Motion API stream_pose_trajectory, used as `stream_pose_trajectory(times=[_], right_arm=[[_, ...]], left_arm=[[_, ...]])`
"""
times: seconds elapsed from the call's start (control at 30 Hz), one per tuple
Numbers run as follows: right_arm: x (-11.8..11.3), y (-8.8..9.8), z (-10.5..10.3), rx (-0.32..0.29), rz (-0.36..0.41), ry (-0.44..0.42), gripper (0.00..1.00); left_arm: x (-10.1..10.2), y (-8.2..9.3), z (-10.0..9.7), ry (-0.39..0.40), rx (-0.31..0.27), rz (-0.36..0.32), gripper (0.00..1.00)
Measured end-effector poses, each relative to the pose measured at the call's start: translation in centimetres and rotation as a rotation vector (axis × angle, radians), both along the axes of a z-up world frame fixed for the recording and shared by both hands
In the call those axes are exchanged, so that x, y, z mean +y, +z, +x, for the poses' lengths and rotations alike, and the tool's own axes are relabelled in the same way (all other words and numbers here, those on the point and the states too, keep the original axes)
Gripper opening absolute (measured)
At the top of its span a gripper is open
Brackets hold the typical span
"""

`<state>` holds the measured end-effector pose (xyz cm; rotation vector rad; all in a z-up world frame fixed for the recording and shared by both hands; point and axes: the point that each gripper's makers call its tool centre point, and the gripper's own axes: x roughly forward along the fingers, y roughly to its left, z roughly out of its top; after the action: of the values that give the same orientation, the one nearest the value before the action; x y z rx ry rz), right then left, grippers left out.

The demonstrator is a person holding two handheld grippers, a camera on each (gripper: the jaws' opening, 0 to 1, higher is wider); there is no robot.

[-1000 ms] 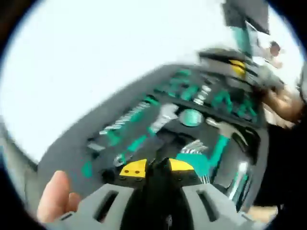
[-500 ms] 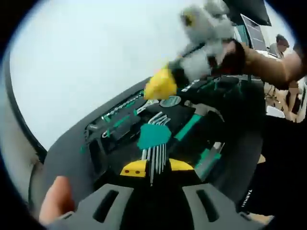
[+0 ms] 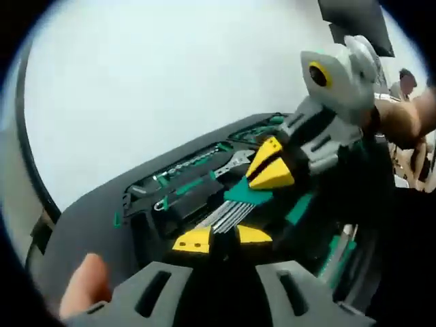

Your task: Pick up the tools and put them into their designated positions in the toolbox.

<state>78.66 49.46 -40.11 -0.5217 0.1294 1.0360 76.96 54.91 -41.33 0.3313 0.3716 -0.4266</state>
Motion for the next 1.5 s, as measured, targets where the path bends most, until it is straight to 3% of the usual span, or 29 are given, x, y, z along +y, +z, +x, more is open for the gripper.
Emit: stream_pose_trajectory(times=[0.1, 0.17, 0.23, 0.27, 0.33, 0.37, 0.4, 0.5, 0.53, 0.63, 0.67, 0.7, 0.73, 0.8, 0.83, 0.87, 0.93, 0.97, 1.0, 1.07, 1.1, 1.13, 1.23, 1.27, 1.3, 1.33, 1.37, 1.43, 1.5], right_arm=[[1.9, -0.6, 0.8, 0.043, 0.038, 0.015, 0.0], [1.9, -0.5, 0.6, 0.127, 0.11, 0.002, 0.0], [1.5, -0.3, 0.4, 0.159, 0.033, 0.035, 0.01], [0.0, 1.3, 1.9, 0.13, 0.075, -0.06, 0.02], [-2.5, 2.5, 4.0, 0.121, 0.059, -0.148, 0.02], [-3.4, 2.1, 4.6, 0.164, 0.049, -0.173, 0.01], [-3.7, 1.2, 4.6, 0.275, 0.053, -0.186, 0.01], [-2.4, -1.2, 1.9, 0.531, 0.078, -0.159, 0.0], [-2.1, -0.3, 2.9, 0.448, 0.137, -0.176, 0.0], [-2.2, -1.3, 3.7, 0.336, 0.068, -0.229, 0.0], [-1.7, -2.4, 3.1, 0.338, 0.025, -0.191, 0.0], [-0.2, -2.2, 2.1, 0.349, 0.088, -0.1, 0.0], [-0.7, -2.5, 2.4, 0.366, 0.081, -0.173, 0.0], [-0.8, -2.5, 2.1, 0.344, 0.034, -0.162, 0.0], [-0.8, -1.0, 3.2, 0.27, 0.109, -0.187, 0.0], [-1.2, -0.1, 3.6, 0.222, 0.114, -0.198, 0.0], [-1.1, 1.9, 2.6, 0.209, 0.142, -0.169, 0.0], [-0.8, 2.2, 1.4, 0.246, 0.155, -0.138, 0.0], [-0.9, 2.0, 0.9, 0.262, 0.131, -0.131, 0.01], [-1.0, -0.9, -0.3, 0.277, -0.048, -0.096, 0.09], [-1.4, -1.2, 0.1, 0.266, -0.068, -0.116, 0.09], [-1.1, -0.7, 1.6, 0.18, -0.016, -0.13, 0.08], [-1.3, -1.0, 2.8, 0.248, 0.02, -0.159, 0.08], [-1.0, -1.0, 2.7, 0.272, 0.029, -0.147, 0.08], [-0.9, -0.9, 2.7, 0.263, 0.025, -0.141, 0.08], [-0.7, 0.5, 2.4, 0.19, 0.061, -0.123, 0.07], [-0.6, 0.6, 2.3, 0.158, 0.058, -0.112, 0.04], [-0.7, -0.9, 1.3, 0.151, -0.006, -0.1, 0.0], [-0.1, -0.5, 1.3, 0.07, 0.005, -0.095, 0.0]], left_arm=[[1.1, 0.0, 0.8, 0.055, 0.023, -0.046, 0.08], [2.1, 0.1, 1.3, 0.103, 0.03, -0.047, 0.08], [2.2, 0.1, 0.7, 0.117, 0.054, -0.034, 0.08], [2.1, 0.3, 0.1, 0.117, 0.045, -0.009, 0.08], [1.9, 1.1, -0.1, 0.111, 0.003, -0.029, 0.08], [1.9, 1.4, -0.3, 0.11, -0.01, -0.043, 0.08], [1.9, 1.5, -0.3, 0.12, -0.017, -0.052, 0.08], [1.7, 2.0, 0.1, 0.122, -0.046, -0.061, 0.08], [1.2, 2.1, 0.3, 0.113, -0.048, -0.08, 0.08], [-0.3, 1.1, 0.8, 0.085, -0.018, -0.064, 0.08], [-0.2, 0.8, 1.1, 0.093, -0.017, -0.034, 0.08], [-0.3, 0.8, 1.4, 0.101, -0.024, -0.038, 0.1], [-0.8, 1.9, 1.5, 0.082, -0.085, -0.047, 0.07], [-1.4, 1.4, 0.9, 0.072, -0.032, -0.069, 0.08], [-1.2, 2.0, 1.1, 0.072, -0.024, -0.071, 0.08], [-1.3, 2.1, 0.9, 0.066, -0.027, -0.069, 0.07], [-2.3, 1.7, 0.6, 0.013, 0.002, -0.101, 0.07], [-2.8, 1.3, 0.5, 0.004, 0.02, -0.125, 0.07], [-3.3, 0.5, 0.4, -0.003, 0.043, -0.142, 0.07], [-3.8, -0.7, 0.4, 0.015, 0.072, -0.143, 0.04], [-4.1, -0.2, 0.8, -0.004, 0.044, -0.137, 0.03], [-3.8, -0.3, 0.8, 0.022, 0.076, -0.132, 0.02], [-3.7, -0.1, 0.9, 0.027, 0.093, -0.145, 0.02], [-3.2, -0.1, 0.6, 0.021, 0.087, -0.084, 0.02], [-2.6, 0.2, -0.2, 0.026, 0.093, -0.026, 0.02], [-2.3, 0.5, -0.2, 0.042, 0.091, -0.023, 0.02], [-1.3, 2.2, 0.1, 0.094, 0.017, -0.041, 0.02], [-1.3, 3.7, 0.6, 0.074, -0.075, -0.036, 0.02], [-0.2, 2.2, 1.5, 0.109, -0.032, 0.034, 0.03]])
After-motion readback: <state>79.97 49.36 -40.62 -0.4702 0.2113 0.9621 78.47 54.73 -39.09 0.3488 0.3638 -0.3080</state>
